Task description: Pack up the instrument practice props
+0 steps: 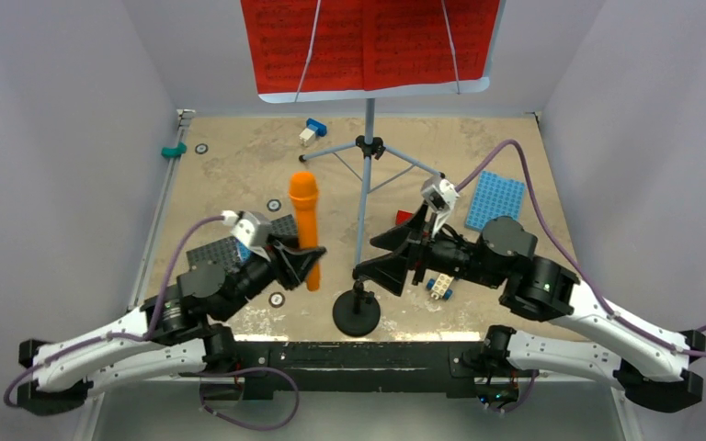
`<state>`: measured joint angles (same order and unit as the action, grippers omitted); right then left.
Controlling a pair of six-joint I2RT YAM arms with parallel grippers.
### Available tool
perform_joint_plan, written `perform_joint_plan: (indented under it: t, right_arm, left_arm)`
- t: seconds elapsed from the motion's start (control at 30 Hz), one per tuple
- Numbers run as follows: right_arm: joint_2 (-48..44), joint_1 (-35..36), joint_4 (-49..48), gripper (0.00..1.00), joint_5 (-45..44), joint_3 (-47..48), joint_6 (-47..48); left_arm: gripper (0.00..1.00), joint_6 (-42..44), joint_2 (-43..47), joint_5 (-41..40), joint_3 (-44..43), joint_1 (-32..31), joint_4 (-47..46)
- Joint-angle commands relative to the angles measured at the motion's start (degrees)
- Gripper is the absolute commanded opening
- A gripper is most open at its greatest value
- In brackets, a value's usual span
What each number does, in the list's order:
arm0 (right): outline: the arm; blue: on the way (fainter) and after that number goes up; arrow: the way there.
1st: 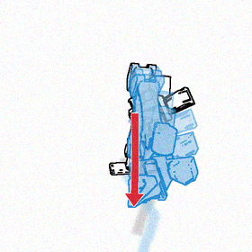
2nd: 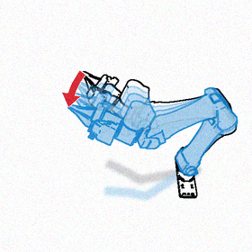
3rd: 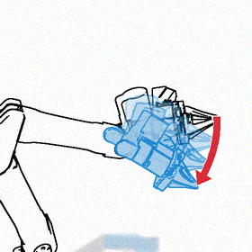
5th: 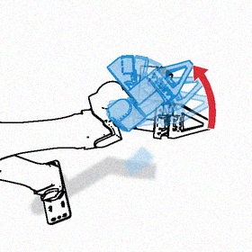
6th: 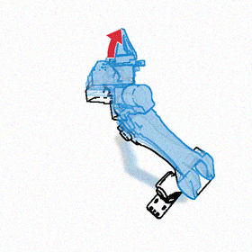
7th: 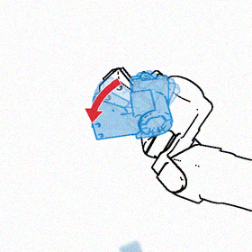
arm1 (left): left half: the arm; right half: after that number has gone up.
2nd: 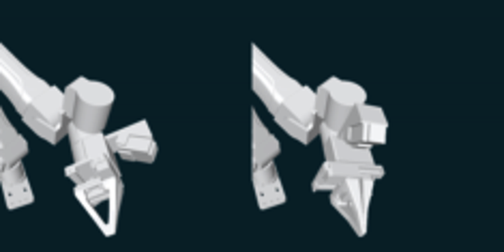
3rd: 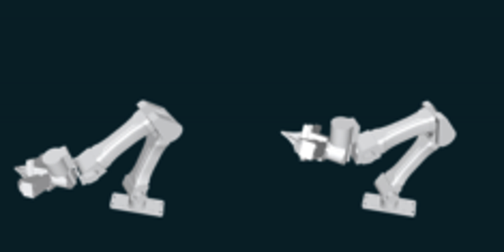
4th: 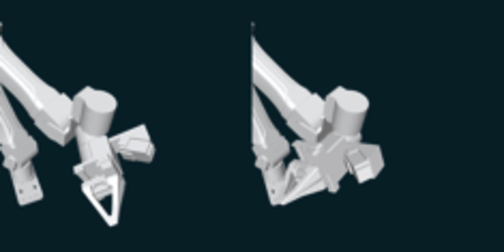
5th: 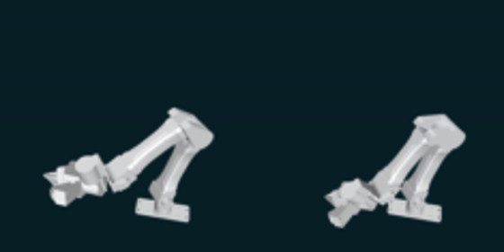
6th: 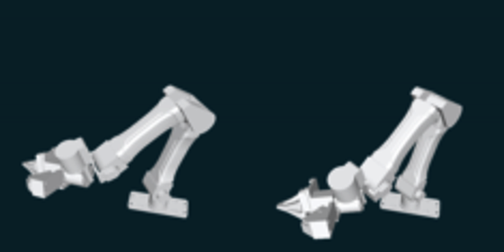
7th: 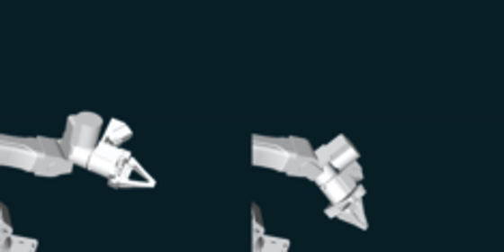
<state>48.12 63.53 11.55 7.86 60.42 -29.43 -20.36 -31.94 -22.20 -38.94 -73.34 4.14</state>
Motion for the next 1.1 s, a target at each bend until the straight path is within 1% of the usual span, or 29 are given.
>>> perform_joint_plan:
  t: [0.0, 0.1, 0.17, 0.2, 0.23, 0.27, 0.47, 0.6, 0.7, 0.8, 0.9, 0.93, 0.97, 1.07]
  right_arm:
    - [-5.94, -0.9, 5.99, 0.83, -7.67, -2.39, 1.42]
    - [-7.54, -1.01, 7.71, 0.86, -9.73, -2.5, 3.06]
    - [-8.21, -0.99, 8.62, 0.87, -10.03, -2.38, 4.04]
    - [-8.4, -0.99, 9.24, 0.88, -9.9, -2.22, 4.57]
    - [-8.6, -1.0, 9.87, 0.89, -9.82, -2.04, 4.97]
    - [-8.95, -1.03, 10.3, 0.89, -9.79, -1.98, 5.25]
    - [-12.8, -0.99, 12.31, 0.89, -10.29, -3.27, 6.85]
    - [-15.6, -0.99, 11.17, 0.89, -10.22, -5.99, 7.19]
    - [-16.22, -0.86, 11.12, 0.89, -9.95, -7.43, 6.85]
    - [-17.1, -0.87, 12.03, 0.88, -9.8, -8.47, 6.02]
    - [-18.99, -0.89, 10.21, 0.88, -10.58, -11.23, 5.51]
    - [-19.49, -0.93, 9.63, 0.88, -10.26, -12.1, 5.27]
    - [-19.68, -1.01, 9.19, 0.88, -10.55, -12.65, 5.38]
    - [-18.82, -0.99, 10.11, 0.88, -13.01, -12.08, 6.87]
  left_arm:
    - [0.0, -7.62, 6.39, -5.65, -3.76, 10.64, 15.19]
    - [0.0, -8.17, 5.2, -8.08, -6.45, 15.47, 20.63]
    - [0.0, -8.22, 0.47, -9.29, -9.6, 19.54, 26.24]
    - [0.0, -9.19, -2.91, -9.35, -12.35, 22.54, 30.77]
    - [0.0, -9.41, -6.12, -7.73, -14.48, 25.92, 34.08]
    - [0.0, -9.11, -8.42, -5.36, -15.96, 29.71, 35.45]
    - [0.0, -9.04, -17.74, 11.92, -19.25, 53.06, 33.92]
    - [0.0, -9.29, -28.99, 17.22, -21.98, 64.03, 30.99]
    - [0.0, -8.88, -41.9, 19.4, -27.7, 69.87, 29.79]
    - [0.0, -6.18, -54.2, 21.56, -37.02, 74.52, 31.26]
    - [0.0, -2.72, -65.26, 21.88, -46.99, 77.31, 33.71]
    - [0.0, -2.72, -68.2, 21.88, -49.8, 78.61, 33.71]
    - [0.0, -1.37, -71.01, 23.8, -52.2, 79.51, 34.95]
    - [0.0, -0.31, -76.53, 24.91, -56.74, 81.6, 35.24]
